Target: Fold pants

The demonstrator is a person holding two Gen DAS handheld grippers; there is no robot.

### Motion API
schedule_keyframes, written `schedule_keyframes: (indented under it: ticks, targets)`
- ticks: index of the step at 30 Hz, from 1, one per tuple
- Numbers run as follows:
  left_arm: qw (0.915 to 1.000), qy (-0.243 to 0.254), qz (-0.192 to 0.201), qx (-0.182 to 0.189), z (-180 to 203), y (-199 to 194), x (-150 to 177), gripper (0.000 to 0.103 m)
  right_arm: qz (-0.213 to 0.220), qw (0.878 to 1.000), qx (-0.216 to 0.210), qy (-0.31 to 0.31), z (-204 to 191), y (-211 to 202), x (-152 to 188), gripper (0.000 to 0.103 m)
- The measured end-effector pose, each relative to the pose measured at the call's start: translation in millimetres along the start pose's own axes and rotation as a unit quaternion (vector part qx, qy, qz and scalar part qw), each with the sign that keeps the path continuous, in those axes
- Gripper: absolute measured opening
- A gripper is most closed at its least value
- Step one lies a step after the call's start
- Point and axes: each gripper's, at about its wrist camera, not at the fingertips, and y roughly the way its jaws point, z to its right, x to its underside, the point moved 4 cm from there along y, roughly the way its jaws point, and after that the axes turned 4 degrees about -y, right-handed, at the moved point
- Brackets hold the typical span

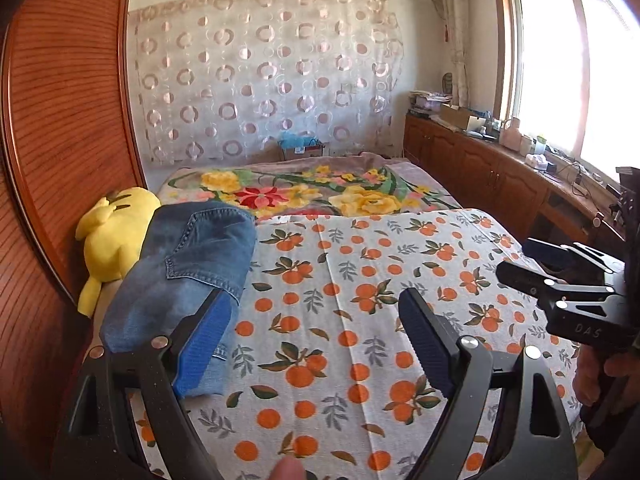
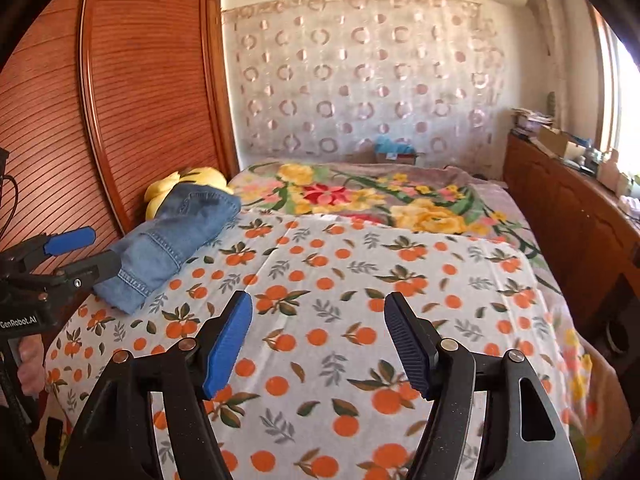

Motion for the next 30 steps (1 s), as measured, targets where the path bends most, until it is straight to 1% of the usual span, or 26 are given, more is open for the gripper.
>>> schedule_keyframes:
  ticks: [2, 9, 14, 20, 30]
  targets:
    - [1.0, 0.005, 0.003, -0.006, 9, -6, 0, 0.086, 0.006, 1.0, 0.006, 0.003, 2, -16, 2, 0.071]
    - [0.9994, 0.022, 0.025, -0.002, 34, -36, 2, 0.086, 0.034, 0.999, 0.018, 0.011, -2, -74, 13, 0.071]
    - [0.9995, 0.018, 0.026, 0.0, 44, -51, 4, 0.086, 0.042, 0.999, 0.021, 0.01, -11, -92, 15, 0.071]
    - [0.9993, 0.015, 0.033, -0.006, 48, -66, 8, 0.086, 0.057, 0.998, 0.033, 0.012, -15, -115, 18, 0.071]
    - [0.9987, 0.01, 0.05, -0.005, 49, -96, 13, 0.086, 0.068, 0.997, 0.044, 0.02, -18, -120, 25, 0.071]
